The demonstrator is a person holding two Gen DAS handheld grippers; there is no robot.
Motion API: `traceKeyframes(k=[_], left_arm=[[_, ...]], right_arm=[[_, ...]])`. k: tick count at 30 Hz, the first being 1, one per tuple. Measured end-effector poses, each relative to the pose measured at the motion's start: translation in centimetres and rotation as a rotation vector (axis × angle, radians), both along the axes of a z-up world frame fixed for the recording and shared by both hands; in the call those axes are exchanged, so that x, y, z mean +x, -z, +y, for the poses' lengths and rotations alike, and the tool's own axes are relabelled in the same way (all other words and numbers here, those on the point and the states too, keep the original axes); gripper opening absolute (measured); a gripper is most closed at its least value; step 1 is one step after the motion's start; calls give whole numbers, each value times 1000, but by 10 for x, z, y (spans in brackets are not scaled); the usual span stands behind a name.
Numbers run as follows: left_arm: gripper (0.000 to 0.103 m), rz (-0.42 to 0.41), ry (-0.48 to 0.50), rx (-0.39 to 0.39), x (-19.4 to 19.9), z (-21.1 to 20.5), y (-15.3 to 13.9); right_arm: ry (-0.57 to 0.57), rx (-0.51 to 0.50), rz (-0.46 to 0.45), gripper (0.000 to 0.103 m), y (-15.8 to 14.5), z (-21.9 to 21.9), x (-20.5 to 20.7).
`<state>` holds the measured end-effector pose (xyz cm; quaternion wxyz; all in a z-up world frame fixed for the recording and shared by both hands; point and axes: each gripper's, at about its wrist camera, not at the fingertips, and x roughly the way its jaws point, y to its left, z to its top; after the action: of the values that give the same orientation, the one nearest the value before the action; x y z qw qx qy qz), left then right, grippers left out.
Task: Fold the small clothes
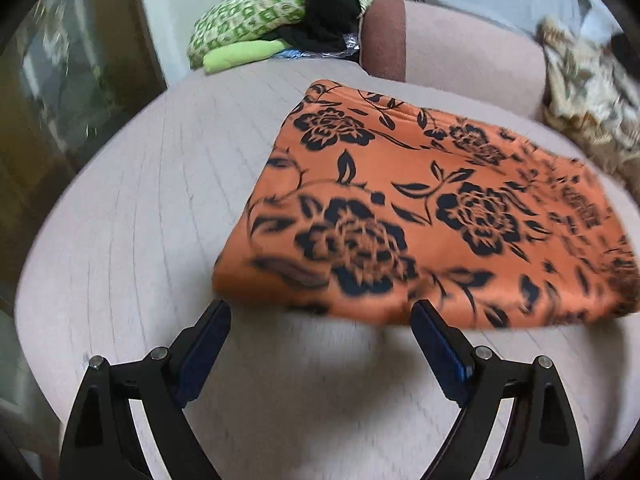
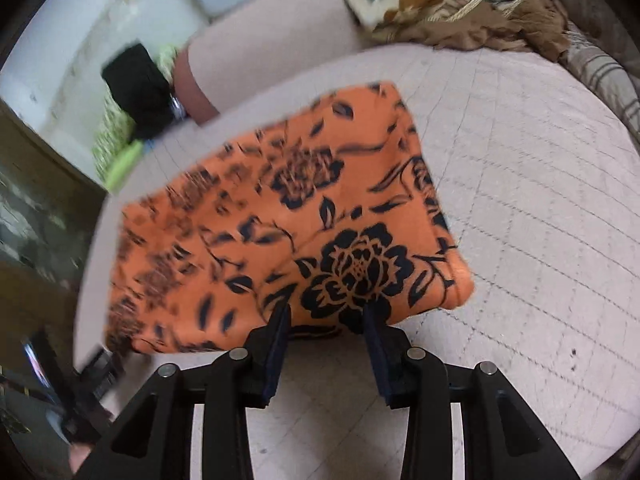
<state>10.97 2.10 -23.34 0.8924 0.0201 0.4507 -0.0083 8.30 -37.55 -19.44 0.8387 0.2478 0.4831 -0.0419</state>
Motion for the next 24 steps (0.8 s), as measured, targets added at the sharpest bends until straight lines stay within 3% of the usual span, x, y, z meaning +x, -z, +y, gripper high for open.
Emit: traceKeyframes(k=[2, 5, 11, 14, 17, 18, 19, 21, 23, 24], left_arm=[[92, -3, -11, -41, -11, 11, -5], [92, 7, -46, -127, -21, 30, -13], [92, 83, -155, -339, -15, 56, -14], [92, 110, -187, -394, -5, 58, -7], [91, 155, -230, -441, 1, 62, 5], [88, 160, -256, -491, 1, 66, 12], [83, 160, -265, -515, 1, 68, 15], [56, 151, -271, -537, 3, 69, 18], [39, 144, -242, -551, 6, 65, 20], [38, 151, -235, -577, 9, 63, 22]], right_arm=[[2, 30, -57, 44, -14, -1, -7], [-2, 108, -131, 59, -29, -1, -10], [4, 233, -107, 59, -22, 7, 10], [25, 252, -71, 59, -13, 15, 20], [17, 278, -40, 51, -5, 20, 26], [13, 269, -39, 44, -4, 20, 25], [6, 252, -38, 43, -4, 22, 26], [-8, 215, -37, 42, -4, 25, 28], [-19, 192, -32, 41, -1, 28, 31], [-20, 188, -28, 41, 0, 28, 32]])
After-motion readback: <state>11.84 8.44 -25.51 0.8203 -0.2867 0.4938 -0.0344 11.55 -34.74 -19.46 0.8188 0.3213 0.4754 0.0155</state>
